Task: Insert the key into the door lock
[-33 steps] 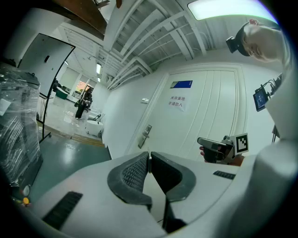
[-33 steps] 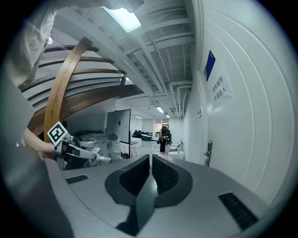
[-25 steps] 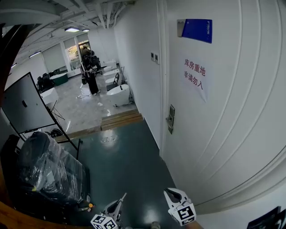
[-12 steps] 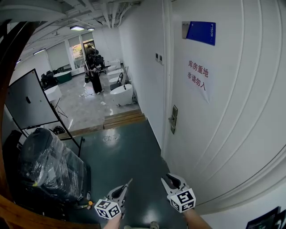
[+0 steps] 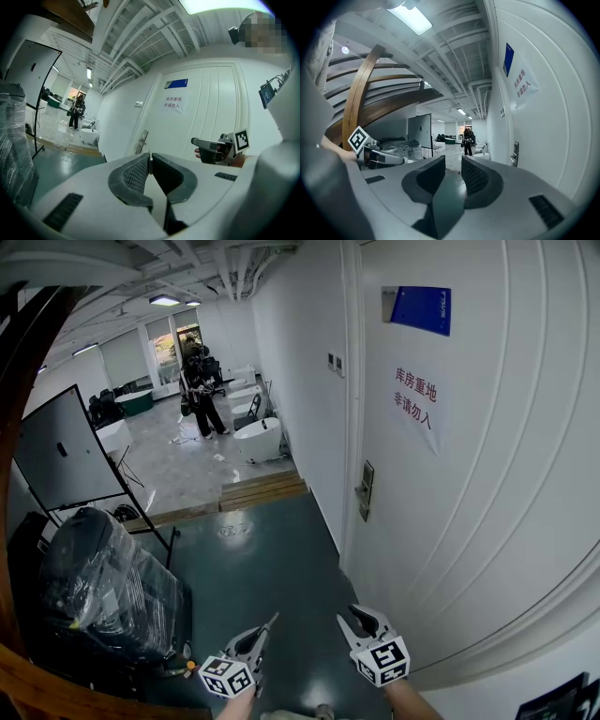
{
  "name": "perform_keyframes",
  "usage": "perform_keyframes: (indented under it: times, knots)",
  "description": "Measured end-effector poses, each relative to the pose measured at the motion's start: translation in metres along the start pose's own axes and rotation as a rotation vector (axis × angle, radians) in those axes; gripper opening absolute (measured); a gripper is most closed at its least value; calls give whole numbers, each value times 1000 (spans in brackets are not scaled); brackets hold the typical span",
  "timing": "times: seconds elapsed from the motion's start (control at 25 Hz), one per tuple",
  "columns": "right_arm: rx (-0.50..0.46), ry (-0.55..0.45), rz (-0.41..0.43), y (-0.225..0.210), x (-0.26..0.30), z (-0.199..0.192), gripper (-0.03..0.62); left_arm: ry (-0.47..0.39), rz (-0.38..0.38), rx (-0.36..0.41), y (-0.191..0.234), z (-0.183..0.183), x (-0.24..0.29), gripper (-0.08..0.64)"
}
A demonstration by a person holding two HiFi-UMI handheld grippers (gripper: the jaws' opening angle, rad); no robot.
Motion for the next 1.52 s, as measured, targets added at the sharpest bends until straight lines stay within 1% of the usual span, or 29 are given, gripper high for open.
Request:
perform_keyframes:
  times: [0.32,0.48,0.72,0.84,1.12,1.52]
  knots:
    - [-1,9,5,7,8,-2,92,5,5,-21,11,-5,-4,32]
    - [6,12,-14,7,17,-1,92,12,-10,-29,21,-3,-1,32]
    - [36,33,-34,12,38,3,92,26,-44,-34,46,9,4,32]
    - [47,29,-58,13,52,12,92,43,-66,-29,63,20,9,32]
    - [58,32,-85,23,87,33,92,56,-112,-15,106,46,16,32]
    - [81,30,-139,36,138,47,92,69,-150,-32,166,60,17,32]
Point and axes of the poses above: the fingertips, and each gripper's own axes: x forward along the fingers, y to its left, z out of its top, the point moved 7 cm from there along -x, backward along the fingers, and after that the axes turned 13 degrees about y, right-handed, at the moved point
